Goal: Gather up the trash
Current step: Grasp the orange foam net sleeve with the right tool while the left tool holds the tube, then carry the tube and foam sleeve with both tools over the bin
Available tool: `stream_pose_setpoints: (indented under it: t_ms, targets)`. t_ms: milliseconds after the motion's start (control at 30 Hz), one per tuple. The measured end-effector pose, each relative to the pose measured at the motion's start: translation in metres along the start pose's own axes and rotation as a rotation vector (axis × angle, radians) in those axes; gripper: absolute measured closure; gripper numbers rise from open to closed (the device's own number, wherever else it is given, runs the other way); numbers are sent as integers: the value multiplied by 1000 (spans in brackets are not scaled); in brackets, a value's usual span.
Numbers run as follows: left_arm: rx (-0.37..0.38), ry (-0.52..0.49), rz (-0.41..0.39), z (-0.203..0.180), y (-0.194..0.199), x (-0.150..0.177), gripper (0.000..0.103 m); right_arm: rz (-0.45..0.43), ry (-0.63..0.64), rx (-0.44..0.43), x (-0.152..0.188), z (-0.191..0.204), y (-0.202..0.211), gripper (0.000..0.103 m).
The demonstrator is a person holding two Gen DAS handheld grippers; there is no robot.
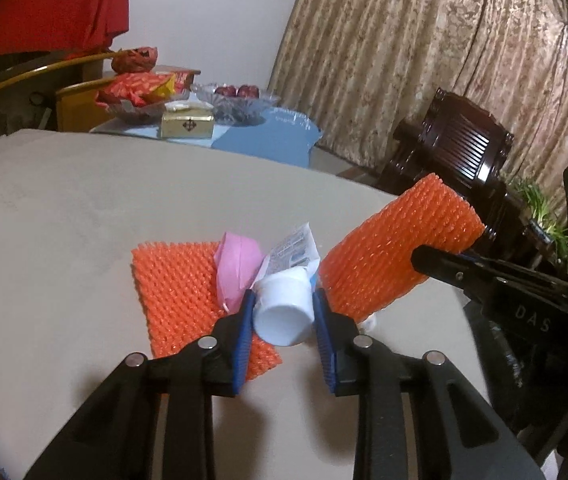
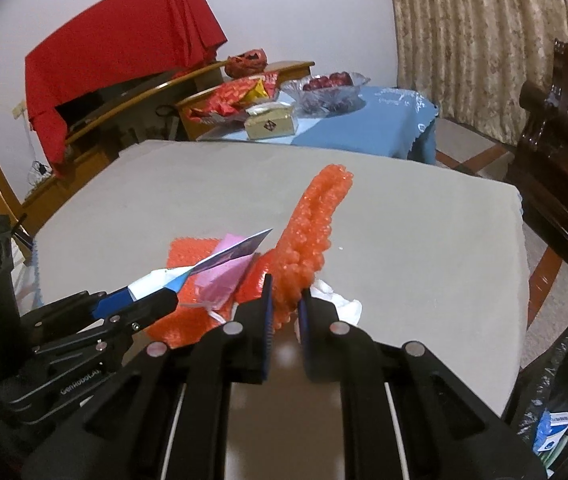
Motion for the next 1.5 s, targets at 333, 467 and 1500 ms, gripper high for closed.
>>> stream_pose_setpoints:
  t_ms: [333,467,1500]
  targets:
    - [35,-43,-59,-26,24,-15,74,-48,-5,17,-5,-3,44,92]
    - [49,-62,-79,-39,32,-19,74,-55,-35,26,-4,-11,63,92]
    - [316,-283,-74,-220,59,9,74,-160,-172,352,81,-117,237,92]
Point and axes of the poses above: each gripper's, at about its wrist camera, not at the fingertips, and y roughly against the way its jaws point, z to its left, x to its underside, the point moved 2 cm from there along -y, roughly the way its jaws point, and after that the axes turned 6 degrees about -x, right-handed, at the moved point
